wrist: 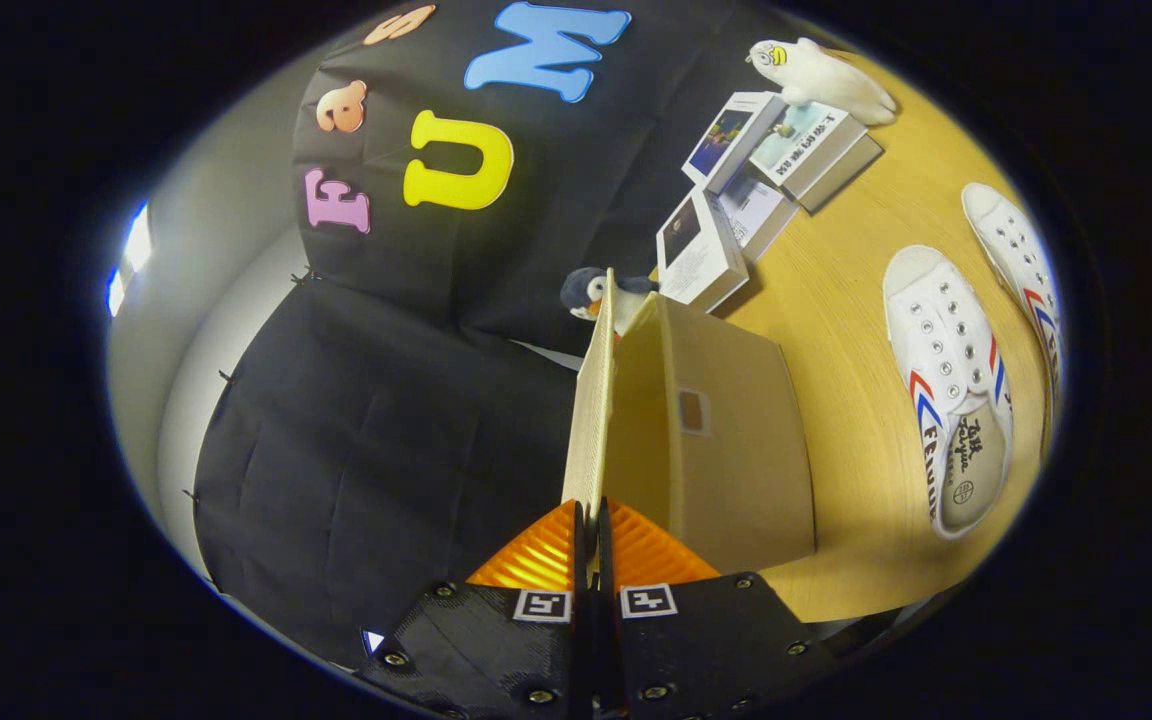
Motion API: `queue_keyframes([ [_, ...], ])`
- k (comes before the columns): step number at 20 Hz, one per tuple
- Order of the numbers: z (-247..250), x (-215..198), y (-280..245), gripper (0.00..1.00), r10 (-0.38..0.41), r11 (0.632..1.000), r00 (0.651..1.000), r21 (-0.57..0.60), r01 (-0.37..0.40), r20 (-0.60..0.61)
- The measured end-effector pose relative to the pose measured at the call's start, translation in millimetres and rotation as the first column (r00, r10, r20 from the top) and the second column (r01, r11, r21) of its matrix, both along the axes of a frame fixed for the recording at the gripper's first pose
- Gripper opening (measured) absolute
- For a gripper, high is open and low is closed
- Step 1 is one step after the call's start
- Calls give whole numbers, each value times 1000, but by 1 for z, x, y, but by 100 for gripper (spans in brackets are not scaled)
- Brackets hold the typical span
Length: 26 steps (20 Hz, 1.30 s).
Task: Open the storage box then place both shoes into the box .Put the left shoe in first, then the right shoe, with the right side of both shoes facing outward in a uniform manner.
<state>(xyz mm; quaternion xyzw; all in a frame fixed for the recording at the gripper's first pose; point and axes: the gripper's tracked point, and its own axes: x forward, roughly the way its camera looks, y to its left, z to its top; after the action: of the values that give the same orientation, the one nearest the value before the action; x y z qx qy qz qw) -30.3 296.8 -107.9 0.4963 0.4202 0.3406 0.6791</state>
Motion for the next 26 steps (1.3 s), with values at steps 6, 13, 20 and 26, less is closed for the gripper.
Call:
queue_keyframes([
  [6,51,1,27,4,42,999,996,14,-43,79],
  [13,97,0,76,5,107,993,967,-67,-94,233],
  [20,116,-7,140,10,193,977,915,-150,-148,354],
  [26,120,-13,195,10,236,965,881,-207,-162,409],
])
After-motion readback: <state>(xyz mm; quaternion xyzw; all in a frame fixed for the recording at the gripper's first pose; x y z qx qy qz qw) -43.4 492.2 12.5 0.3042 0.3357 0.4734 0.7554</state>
